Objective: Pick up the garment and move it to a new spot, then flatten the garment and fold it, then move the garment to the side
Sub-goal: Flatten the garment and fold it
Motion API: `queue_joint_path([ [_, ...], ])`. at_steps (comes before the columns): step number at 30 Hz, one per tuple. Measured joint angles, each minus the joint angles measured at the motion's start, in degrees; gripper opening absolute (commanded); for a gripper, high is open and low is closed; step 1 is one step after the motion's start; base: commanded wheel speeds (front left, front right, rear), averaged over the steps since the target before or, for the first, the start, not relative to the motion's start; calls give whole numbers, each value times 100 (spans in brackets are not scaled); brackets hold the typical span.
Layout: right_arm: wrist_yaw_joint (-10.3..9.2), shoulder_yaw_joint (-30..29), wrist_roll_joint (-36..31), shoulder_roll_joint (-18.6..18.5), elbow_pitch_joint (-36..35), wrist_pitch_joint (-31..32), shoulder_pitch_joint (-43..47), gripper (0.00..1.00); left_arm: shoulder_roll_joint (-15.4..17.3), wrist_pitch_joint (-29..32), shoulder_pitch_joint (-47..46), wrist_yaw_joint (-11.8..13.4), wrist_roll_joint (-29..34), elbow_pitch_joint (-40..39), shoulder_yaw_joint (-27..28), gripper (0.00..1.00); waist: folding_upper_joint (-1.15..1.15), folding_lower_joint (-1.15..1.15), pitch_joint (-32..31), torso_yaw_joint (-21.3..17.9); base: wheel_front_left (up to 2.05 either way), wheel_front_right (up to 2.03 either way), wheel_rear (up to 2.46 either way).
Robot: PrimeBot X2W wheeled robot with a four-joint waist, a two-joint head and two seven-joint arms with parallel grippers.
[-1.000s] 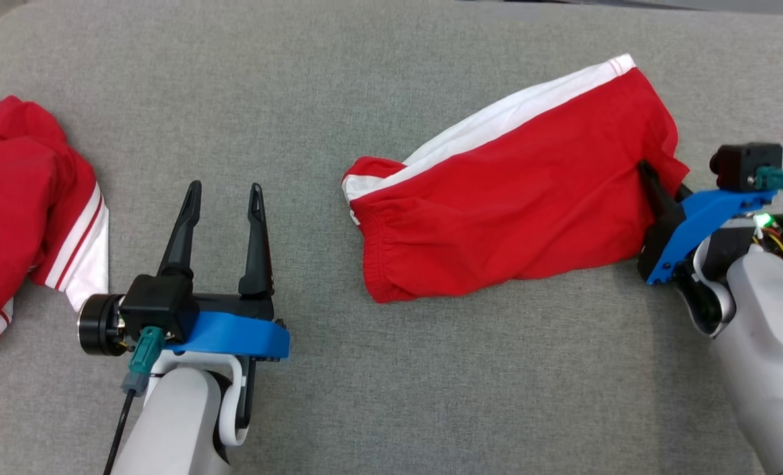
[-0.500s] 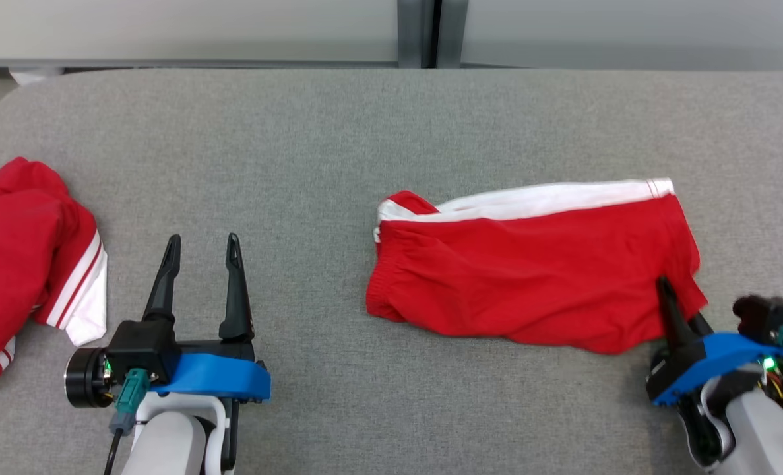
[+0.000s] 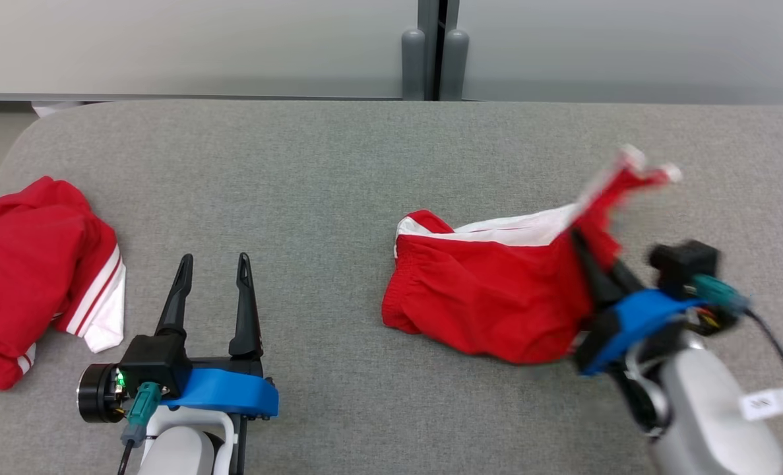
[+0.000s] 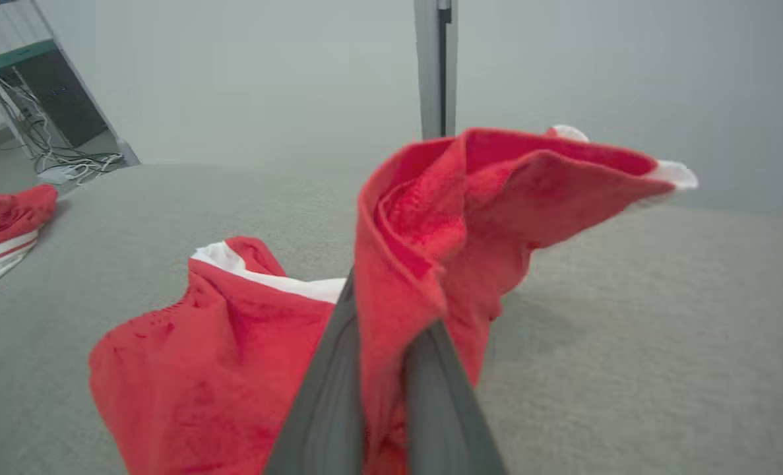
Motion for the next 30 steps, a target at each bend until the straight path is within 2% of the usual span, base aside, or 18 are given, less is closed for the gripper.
queue_joint_path([
  [4,0,791,4,334,-441,361,-246,0,-20,0,1,-24,14,21,-23,100,0,0,-32,77,0,0,0],
  [9,0,1656,270,532,-229,740,-305,0,-65,1,-8,-52,14,51,-55,100,0,0,-16,220,0,0,0],
  [10,0,1771,315,548,-142,780,-296,10,-74,0,-9,-64,14,54,-63,100,0,0,-9,248,0,0,0],
  [11,0,1875,350,564,-80,779,-283,10,-80,0,-10,-64,14,56,-58,100,0,0,1,271,0,0,0],
  [12,0,1957,358,572,-22,767,-276,37,-89,0,-10,-64,14,60,-60,100,0,0,10,285,0,0,0],
  [13,0,2020,387,578,11,721,-269,90,-96,0,-11,-64,16,78,-59,100,0,0,18,296,0,0,0],
  [14,0,2079,388,578,23,656,-269,100,-94,0,-11,-64,40,102,-57,100,1,1,24,302,0,0,0],
  [17,0,2318,401,568,-155,174,-267,100,-97,0,-13,-63,42,134,-32,100,1,0,30,283,0,0,0],
  [21,0,2171,359,377,-510,-376,-206,100,-86,0,0,-51,67,148,11,100,1,1,-24,210,0,0,0],
  [25,0,1504,290,185,-858,-635,29,100,-43,0,80,-30,112,154,38,100,1,1,-126,100,0,0,0],
  [30,0,447,65,-10,-1277,-594,600,100,29,0,225,-11,151,200,65,100,1,0,-313,-71,0,0,0],
])
